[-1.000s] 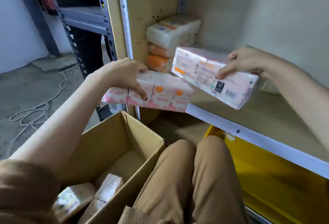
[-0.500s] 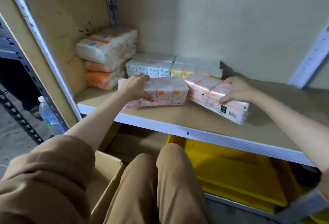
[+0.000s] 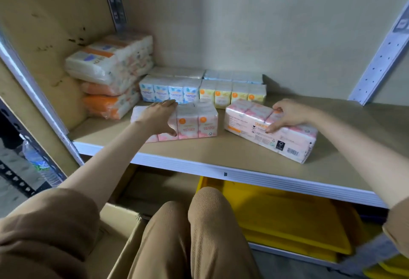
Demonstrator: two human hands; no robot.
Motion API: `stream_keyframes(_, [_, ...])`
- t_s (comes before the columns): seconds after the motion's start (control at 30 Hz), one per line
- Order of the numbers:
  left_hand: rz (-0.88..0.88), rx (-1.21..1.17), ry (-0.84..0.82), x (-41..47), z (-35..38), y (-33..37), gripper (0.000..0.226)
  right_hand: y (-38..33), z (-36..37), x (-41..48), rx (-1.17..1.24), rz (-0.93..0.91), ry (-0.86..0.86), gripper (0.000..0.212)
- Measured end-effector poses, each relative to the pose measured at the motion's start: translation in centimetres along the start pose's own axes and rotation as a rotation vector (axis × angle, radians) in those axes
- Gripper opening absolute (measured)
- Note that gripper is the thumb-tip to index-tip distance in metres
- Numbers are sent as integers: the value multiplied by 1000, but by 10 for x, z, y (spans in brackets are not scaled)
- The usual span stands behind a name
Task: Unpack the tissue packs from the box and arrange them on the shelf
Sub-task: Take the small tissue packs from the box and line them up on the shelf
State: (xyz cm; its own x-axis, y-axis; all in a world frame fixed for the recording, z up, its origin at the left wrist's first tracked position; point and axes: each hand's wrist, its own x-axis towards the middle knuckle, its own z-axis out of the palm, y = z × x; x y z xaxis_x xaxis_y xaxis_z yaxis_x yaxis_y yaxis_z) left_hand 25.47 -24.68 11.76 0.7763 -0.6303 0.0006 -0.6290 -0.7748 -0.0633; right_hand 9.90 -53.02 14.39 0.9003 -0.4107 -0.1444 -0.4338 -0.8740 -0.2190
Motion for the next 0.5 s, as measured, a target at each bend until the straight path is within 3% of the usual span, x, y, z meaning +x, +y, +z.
stream_keyframes(0.17, [15,-112,73,2,16,1,75,-33,9,9,-25,-148,199,61])
stream_keyframes(0.5, [-76,-255,136,10,20,1,67,-68,38,22,-137,-168,266,55])
